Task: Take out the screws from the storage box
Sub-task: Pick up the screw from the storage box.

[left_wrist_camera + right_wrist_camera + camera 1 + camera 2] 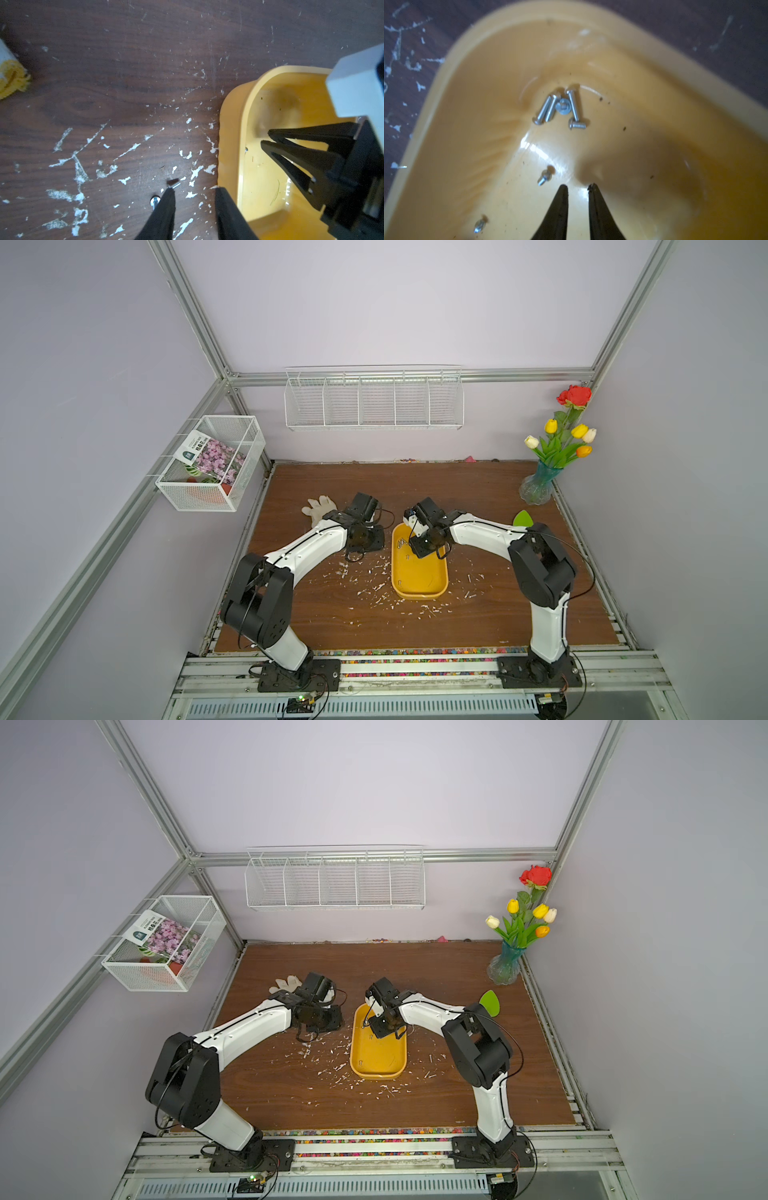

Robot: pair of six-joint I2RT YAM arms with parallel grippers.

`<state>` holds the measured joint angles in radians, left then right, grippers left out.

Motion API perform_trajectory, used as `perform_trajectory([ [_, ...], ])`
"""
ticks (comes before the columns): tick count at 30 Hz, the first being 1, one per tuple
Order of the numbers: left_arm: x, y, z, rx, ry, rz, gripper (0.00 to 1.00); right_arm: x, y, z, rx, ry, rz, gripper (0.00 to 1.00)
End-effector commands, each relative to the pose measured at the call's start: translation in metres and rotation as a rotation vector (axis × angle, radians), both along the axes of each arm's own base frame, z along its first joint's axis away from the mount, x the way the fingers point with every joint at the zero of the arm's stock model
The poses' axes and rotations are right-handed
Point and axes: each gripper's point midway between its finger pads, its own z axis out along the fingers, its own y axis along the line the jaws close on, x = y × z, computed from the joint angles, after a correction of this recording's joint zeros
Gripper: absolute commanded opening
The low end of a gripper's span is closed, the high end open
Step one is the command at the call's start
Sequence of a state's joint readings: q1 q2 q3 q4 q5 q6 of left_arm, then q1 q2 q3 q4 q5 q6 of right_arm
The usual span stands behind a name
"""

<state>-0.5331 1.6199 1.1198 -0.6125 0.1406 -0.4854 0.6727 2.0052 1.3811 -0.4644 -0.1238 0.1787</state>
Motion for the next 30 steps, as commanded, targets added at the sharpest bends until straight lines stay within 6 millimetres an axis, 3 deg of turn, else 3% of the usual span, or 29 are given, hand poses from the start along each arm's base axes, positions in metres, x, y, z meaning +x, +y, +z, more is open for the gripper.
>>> perform_trajectory([
  [1, -0.002, 0.002, -0.003, -0.016, 0.003, 0.006, 0.37, 0.017, 0.012, 0.002, 0.026, -0.067, 0.011, 0.25],
  [10, -0.009, 0.01, -0.016, -0.003, 0.029, 0.014, 0.37, 0.032, 0.031, 0.002, 0.057, -0.064, 0.029, 0.26],
  [24, -0.013, 0.016, -0.025, 0.01, 0.049, 0.02, 0.38, 0.026, 0.039, -0.013, 0.015, -0.019, 0.065, 0.29],
  [30, -0.013, 0.016, -0.027, 0.009, 0.057, 0.02, 0.38, 0.026, 0.04, -0.017, -0.016, -0.022, 0.091, 0.22],
])
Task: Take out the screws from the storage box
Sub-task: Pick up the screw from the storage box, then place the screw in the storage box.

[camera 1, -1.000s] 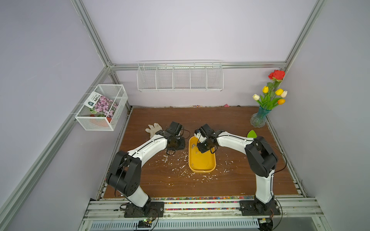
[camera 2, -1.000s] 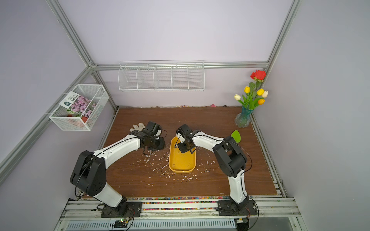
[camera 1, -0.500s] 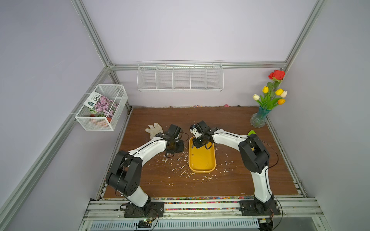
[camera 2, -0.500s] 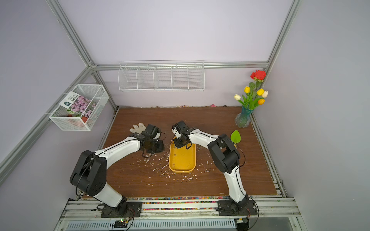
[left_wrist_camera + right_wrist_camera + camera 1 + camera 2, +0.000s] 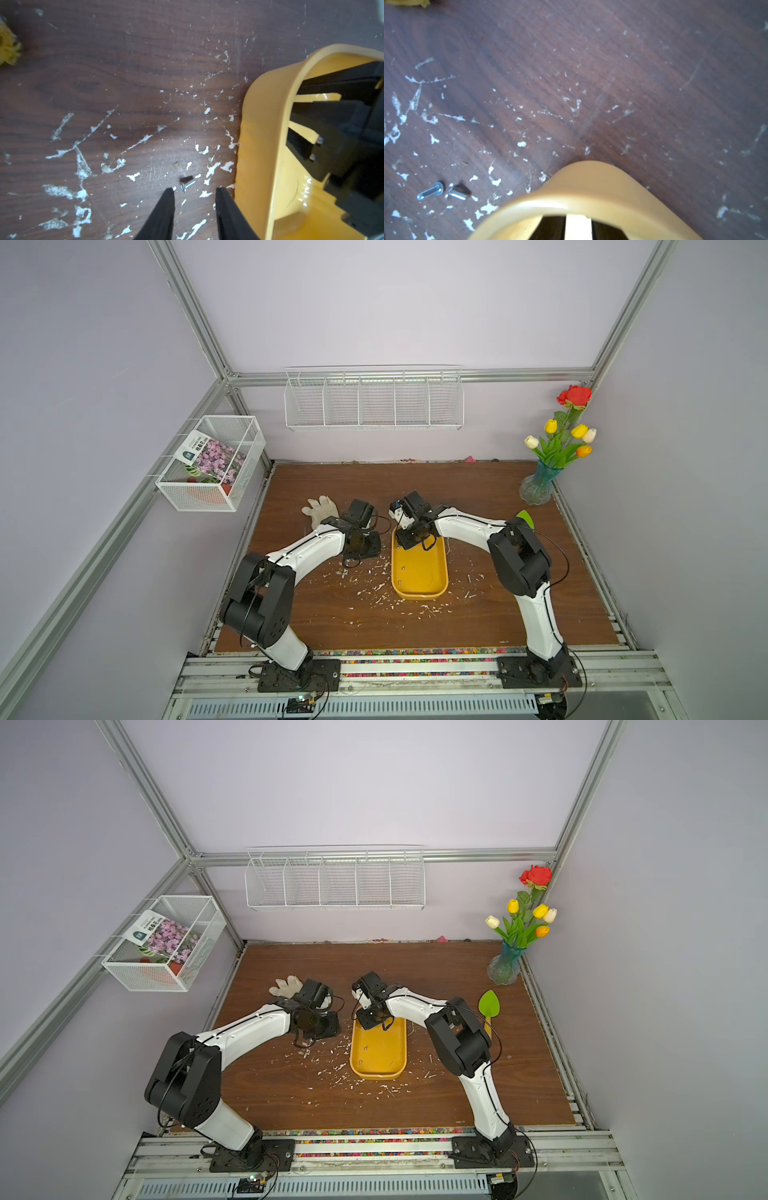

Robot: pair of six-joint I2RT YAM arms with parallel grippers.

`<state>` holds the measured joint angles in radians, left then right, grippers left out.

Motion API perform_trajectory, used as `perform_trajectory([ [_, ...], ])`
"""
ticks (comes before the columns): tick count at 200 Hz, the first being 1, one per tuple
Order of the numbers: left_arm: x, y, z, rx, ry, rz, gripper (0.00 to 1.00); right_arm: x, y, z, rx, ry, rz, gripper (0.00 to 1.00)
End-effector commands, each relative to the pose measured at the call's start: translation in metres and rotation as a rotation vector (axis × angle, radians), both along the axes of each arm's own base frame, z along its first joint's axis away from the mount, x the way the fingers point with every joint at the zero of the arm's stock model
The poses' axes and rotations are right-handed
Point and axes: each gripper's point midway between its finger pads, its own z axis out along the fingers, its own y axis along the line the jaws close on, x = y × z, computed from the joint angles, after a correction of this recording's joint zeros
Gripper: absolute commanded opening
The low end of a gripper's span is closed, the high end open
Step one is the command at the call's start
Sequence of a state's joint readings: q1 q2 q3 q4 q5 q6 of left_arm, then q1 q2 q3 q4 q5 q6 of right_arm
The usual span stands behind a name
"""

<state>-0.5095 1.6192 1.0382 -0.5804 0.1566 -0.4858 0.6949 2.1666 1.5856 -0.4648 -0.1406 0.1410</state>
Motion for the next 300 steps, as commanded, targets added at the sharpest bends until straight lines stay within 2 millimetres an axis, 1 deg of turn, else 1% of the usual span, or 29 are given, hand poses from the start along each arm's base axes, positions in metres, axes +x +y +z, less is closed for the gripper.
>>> perform_trajectory([
  [1, -0.002, 0.002, -0.003, -0.002, 0.007, 0.001, 0.38, -0.005, -0.003, -0.012, -0.054, 0.016, 0.032, 0.2],
  [34, -0.004, 0.003, -0.007, 0.007, 0.022, -0.003, 0.38, -0.008, -0.007, -0.019, -0.083, 0.034, 0.034, 0.13],
  [53, -0.004, 0.003, -0.008, 0.007, 0.027, -0.003, 0.38, -0.009, -0.009, -0.018, -0.092, 0.027, 0.037, 0.08],
  [66, -0.004, 0.003, -0.008, 0.007, 0.025, -0.004, 0.38, -0.009, -0.009, -0.017, -0.091, 0.02, 0.036, 0.01],
  [74, -0.004, 0.003, -0.008, 0.007, 0.027, -0.004, 0.38, -0.008, -0.009, -0.014, -0.088, 0.012, 0.035, 0.0],
  [86, -0.003, 0.002, -0.007, 0.006, 0.026, -0.005, 0.38, -0.008, -0.008, -0.006, -0.077, 0.004, 0.034, 0.0],
  [104, -0.002, 0.001, -0.003, -0.004, 0.019, -0.002, 0.38, -0.006, -0.006, 0.012, -0.049, -0.018, 0.026, 0.0],
  [122, 0.003, -0.002, 0.008, -0.02, -0.003, -0.003, 0.38, -0.006, -0.006, 0.03, -0.026, -0.038, 0.018, 0.0],
  [139, 0.008, -0.005, 0.018, -0.03, -0.021, -0.007, 0.38, -0.008, -0.006, 0.042, -0.011, -0.044, 0.016, 0.0],
  [184, 0.015, -0.013, 0.037, -0.06, -0.052, -0.019, 0.38, -0.013, -0.014, 0.055, -0.008, -0.05, 0.009, 0.0],
  [228, 0.021, -0.029, 0.061, -0.114, -0.11, -0.059, 0.38, -0.018, -0.028, 0.074, 0.021, -0.061, -0.022, 0.0],
  [235, 0.022, -0.031, 0.064, -0.12, -0.116, -0.063, 0.38, -0.019, -0.029, 0.075, 0.031, -0.06, -0.025, 0.0],
  [249, 0.022, -0.033, 0.061, -0.126, -0.107, -0.064, 0.38, -0.019, -0.031, 0.075, 0.049, -0.052, -0.04, 0.0],
  [279, 0.018, -0.036, 0.053, -0.14, -0.087, -0.068, 0.38, -0.026, -0.037, 0.055, 0.034, 0.004, -0.059, 0.0],
  [288, 0.017, -0.038, 0.053, -0.148, -0.088, -0.07, 0.38, -0.029, -0.037, 0.055, 0.044, 0.013, -0.062, 0.0],
  [300, 0.016, -0.04, 0.054, -0.158, -0.091, -0.075, 0.38, -0.031, -0.037, 0.061, 0.066, 0.003, -0.068, 0.0],
])
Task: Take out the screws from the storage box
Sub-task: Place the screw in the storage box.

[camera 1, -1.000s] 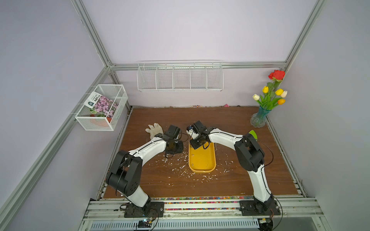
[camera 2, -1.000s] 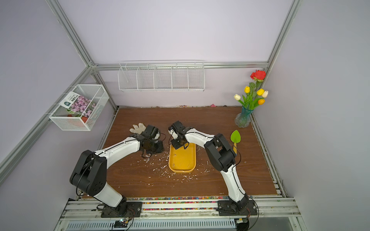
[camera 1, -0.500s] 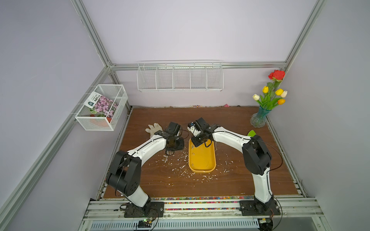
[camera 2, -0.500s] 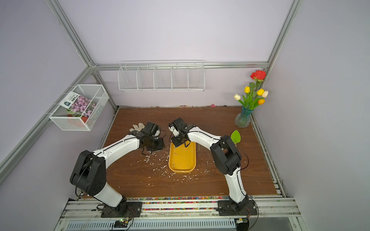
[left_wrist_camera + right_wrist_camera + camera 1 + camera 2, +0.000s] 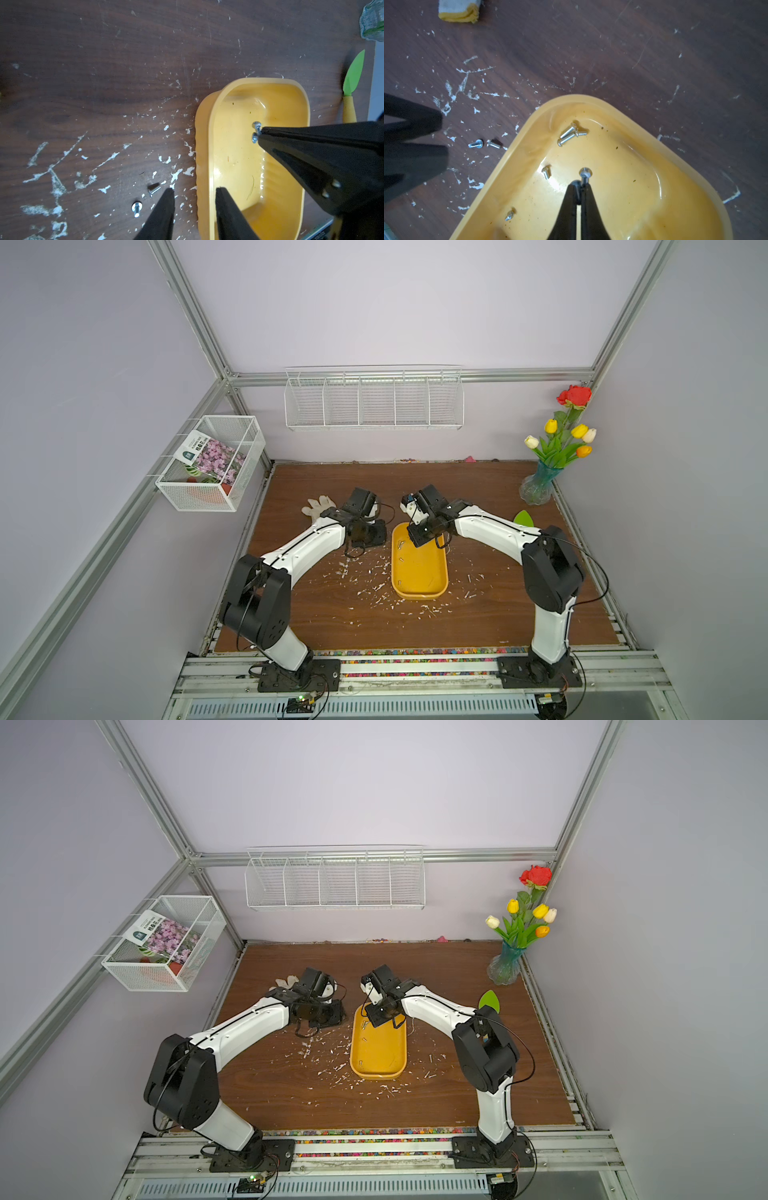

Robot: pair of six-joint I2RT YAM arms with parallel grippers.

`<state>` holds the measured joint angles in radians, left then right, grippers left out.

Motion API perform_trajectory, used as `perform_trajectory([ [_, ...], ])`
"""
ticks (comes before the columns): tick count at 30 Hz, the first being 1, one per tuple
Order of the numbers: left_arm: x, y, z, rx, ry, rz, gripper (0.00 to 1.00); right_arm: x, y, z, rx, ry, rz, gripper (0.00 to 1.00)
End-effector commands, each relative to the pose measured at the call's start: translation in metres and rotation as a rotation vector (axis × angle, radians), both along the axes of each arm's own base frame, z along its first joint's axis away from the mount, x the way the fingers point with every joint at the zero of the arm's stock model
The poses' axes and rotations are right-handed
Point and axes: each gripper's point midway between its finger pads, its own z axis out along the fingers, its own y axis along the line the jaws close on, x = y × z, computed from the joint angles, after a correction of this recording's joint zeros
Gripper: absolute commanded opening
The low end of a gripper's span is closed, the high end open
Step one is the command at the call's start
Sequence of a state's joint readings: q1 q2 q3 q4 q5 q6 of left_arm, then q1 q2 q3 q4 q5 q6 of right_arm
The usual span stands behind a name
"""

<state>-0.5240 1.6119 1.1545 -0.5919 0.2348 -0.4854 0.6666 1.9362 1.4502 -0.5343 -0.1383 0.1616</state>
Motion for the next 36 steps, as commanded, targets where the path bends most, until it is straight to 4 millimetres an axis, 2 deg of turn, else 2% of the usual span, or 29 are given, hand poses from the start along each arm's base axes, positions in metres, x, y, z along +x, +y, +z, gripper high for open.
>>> perform_trajectory([
  [1, 0.0, -0.01, 0.01, -0.043, -0.029, -0.025, 0.38, -0.009, -0.001, 0.008, 0.049, 0.014, -0.019, 0.0],
  [8, 0.0, -0.029, 0.015, -0.076, -0.039, -0.093, 0.38, -0.019, -0.017, 0.024, 0.092, 0.031, -0.057, 0.0],
  [14, -0.008, -0.061, 0.015, -0.119, -0.065, -0.202, 0.37, -0.027, -0.019, 0.016, 0.129, 0.088, -0.071, 0.0],
  [19, -0.015, -0.068, 0.005, -0.138, -0.049, -0.237, 0.37, -0.026, -0.025, 0.021, 0.132, 0.083, -0.089, 0.0],
  [23, -0.016, -0.07, 0.0, -0.136, -0.036, -0.254, 0.37, -0.028, -0.026, 0.005, 0.138, 0.157, -0.089, 0.0],
  [26, -0.015, -0.063, -0.004, -0.099, -0.037, -0.232, 0.37, -0.031, -0.029, -0.013, 0.054, 0.182, -0.079, 0.0],
  [34, -0.02, -0.051, -0.011, -0.064, -0.029, -0.204, 0.37, -0.04, -0.029, -0.037, -0.156, 0.156, 0.002, 0.0],
  [36, -0.021, -0.049, -0.012, -0.052, -0.03, -0.2, 0.37, -0.042, -0.03, -0.043, -0.192, 0.161, 0.013, 0.04],
])
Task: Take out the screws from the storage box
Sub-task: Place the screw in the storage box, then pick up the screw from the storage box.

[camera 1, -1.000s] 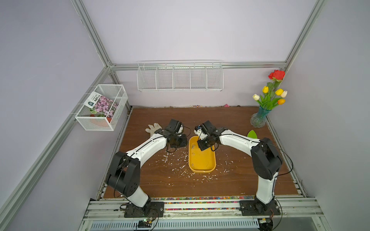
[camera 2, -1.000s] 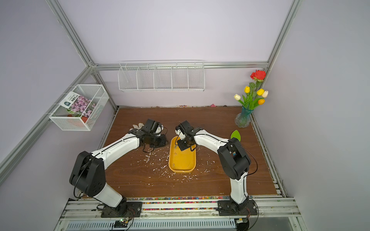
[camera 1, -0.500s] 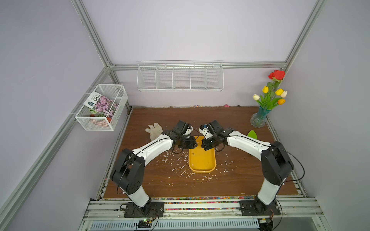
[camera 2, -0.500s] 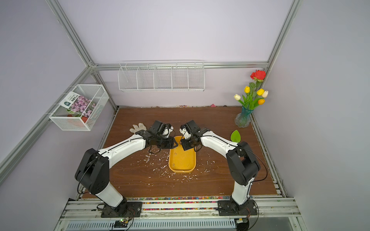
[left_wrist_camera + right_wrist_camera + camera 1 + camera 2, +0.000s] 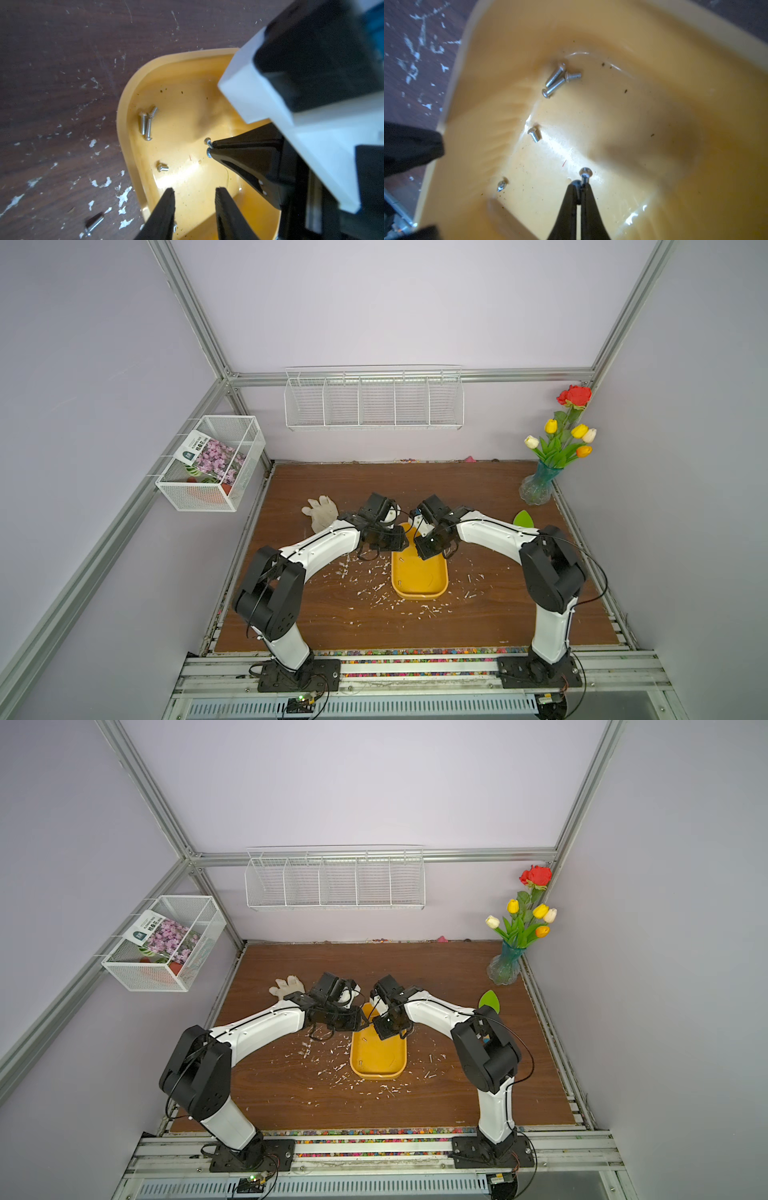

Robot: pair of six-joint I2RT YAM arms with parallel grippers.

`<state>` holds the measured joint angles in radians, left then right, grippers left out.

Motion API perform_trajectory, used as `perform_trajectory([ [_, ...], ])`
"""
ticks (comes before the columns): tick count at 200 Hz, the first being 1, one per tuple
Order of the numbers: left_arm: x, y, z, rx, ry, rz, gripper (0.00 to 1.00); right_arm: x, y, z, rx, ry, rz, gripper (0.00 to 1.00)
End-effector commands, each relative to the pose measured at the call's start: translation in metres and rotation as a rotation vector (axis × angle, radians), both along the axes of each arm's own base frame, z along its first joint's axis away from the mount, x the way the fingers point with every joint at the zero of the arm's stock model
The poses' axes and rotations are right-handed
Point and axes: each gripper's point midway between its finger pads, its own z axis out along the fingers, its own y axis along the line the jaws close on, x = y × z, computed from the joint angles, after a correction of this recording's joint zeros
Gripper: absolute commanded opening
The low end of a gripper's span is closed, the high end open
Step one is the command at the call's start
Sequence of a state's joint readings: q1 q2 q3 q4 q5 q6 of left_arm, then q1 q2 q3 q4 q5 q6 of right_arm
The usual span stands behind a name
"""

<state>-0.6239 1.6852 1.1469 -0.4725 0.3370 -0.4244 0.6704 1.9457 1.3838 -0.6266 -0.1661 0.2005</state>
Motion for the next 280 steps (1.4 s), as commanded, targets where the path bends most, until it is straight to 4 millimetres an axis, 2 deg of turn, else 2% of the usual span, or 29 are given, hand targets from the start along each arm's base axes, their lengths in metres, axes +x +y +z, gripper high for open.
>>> perform_trajectory([
  [1, -0.002, 0.009, 0.0, 0.031, -0.017, 0.005, 0.37, -0.007, -0.009, -0.011, -0.114, 0.009, 0.045, 0.06],
  [40, -0.003, 0.014, -0.004, 0.041, -0.016, 0.013, 0.37, -0.004, -0.008, -0.012, -0.119, 0.002, 0.042, 0.14],
  [60, -0.004, 0.015, -0.007, 0.045, -0.007, 0.015, 0.37, -0.004, -0.01, -0.014, -0.136, 0.012, 0.047, 0.14],
  [103, -0.006, 0.017, -0.01, 0.049, -0.003, 0.016, 0.37, -0.003, -0.011, -0.019, -0.156, 0.019, 0.047, 0.24],
  [171, -0.008, 0.02, -0.018, 0.063, 0.012, 0.021, 0.37, -0.005, -0.01, -0.016, -0.148, 0.019, 0.055, 0.25],
  [222, -0.008, 0.019, -0.02, 0.065, 0.018, 0.017, 0.37, -0.006, -0.014, -0.026, -0.183, 0.034, 0.049, 0.27],
  [253, -0.009, 0.02, -0.02, 0.069, 0.021, 0.016, 0.37, -0.003, -0.015, -0.026, -0.203, 0.032, 0.05, 0.2],
  [267, -0.009, 0.02, -0.02, 0.072, 0.022, 0.02, 0.38, -0.002, -0.017, -0.026, -0.211, 0.022, 0.046, 0.1],
  [275, -0.009, 0.021, -0.018, 0.071, 0.019, 0.02, 0.38, -0.001, -0.017, -0.026, -0.21, 0.017, 0.044, 0.0],
  [280, -0.009, 0.021, -0.018, 0.071, 0.02, 0.021, 0.38, -0.001, -0.016, -0.024, -0.208, 0.012, 0.044, 0.0],
])
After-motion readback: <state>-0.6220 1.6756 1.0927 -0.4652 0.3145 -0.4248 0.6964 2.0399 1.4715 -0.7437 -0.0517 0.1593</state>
